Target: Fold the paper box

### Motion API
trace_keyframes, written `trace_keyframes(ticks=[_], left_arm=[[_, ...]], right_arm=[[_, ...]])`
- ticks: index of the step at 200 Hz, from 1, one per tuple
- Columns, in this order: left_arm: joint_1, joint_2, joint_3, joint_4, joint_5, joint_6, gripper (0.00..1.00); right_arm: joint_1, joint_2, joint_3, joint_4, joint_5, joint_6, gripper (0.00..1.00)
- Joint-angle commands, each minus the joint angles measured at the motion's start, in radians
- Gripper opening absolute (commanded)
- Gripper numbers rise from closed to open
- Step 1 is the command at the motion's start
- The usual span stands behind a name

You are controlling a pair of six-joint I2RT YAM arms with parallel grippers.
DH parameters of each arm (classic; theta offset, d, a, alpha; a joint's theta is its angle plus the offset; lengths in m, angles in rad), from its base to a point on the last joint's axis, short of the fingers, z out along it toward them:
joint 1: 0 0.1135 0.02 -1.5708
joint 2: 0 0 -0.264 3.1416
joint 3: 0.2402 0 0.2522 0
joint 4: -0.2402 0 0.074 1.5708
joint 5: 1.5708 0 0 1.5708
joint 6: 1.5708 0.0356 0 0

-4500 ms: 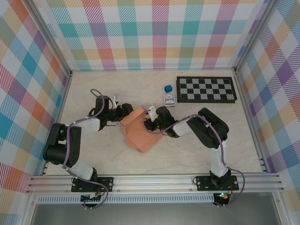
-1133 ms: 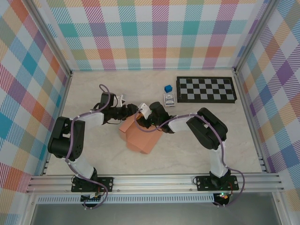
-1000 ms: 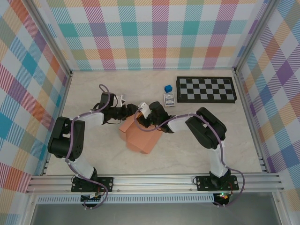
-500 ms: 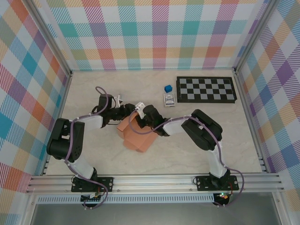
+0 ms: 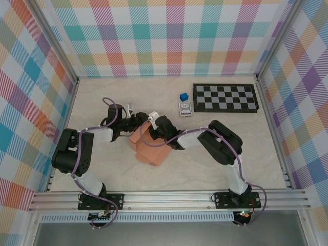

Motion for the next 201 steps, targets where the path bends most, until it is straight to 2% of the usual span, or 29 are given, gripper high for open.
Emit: trace_keyframes(ticks=[1,26,40,57,77,95,117,137,158,201], left_arm=[[-0.039,0.014,0.005,-0.105,0.031,-0.053,0.59],[0.005,-0.049,0.030,-0.148,0.002,-0.025,0.66],[0.047,-0.107,0.055,-0.232,-0.063,0.011,0.75],[0.114,-0.167,0.075,-0.286,-0.148,0.058,0.80],[0.190,-0.203,0.078,-0.288,-0.218,0.052,0.81],[0.234,-0.208,0.066,-0.292,-0.282,0.032,0.80],[0.247,-0.217,0.050,-0.341,-0.374,0.039,0.79],[0.248,-0.227,0.015,-0.338,-0.393,0.053,0.78],[0.247,-0.234,-0.035,-0.319,-0.397,0.051,0.78],[0.233,-0.243,-0.141,-0.244,-0.366,0.023,0.76]], right_arm=[[-0.013,-0.007,-0.026,-0.039,-0.007,-0.026,0.05],[-0.040,-0.051,-0.022,-0.159,-0.085,-0.103,0.01],[-0.074,-0.095,-0.007,-0.273,-0.168,-0.151,0.00],[-0.108,-0.161,0.031,-0.441,-0.246,-0.208,0.00],[-0.113,-0.215,0.115,-0.654,-0.241,-0.330,0.00],[-0.128,-0.248,0.166,-0.766,-0.230,-0.455,0.00],[-0.162,-0.235,0.284,-0.992,-0.179,-0.679,0.01],[-0.184,-0.227,0.355,-1.174,-0.158,-0.909,0.03],[-0.186,-0.204,0.454,-1.349,-0.192,-1.046,0.06],[-0.155,-0.090,0.520,-1.384,-0.037,-1.214,0.08]])
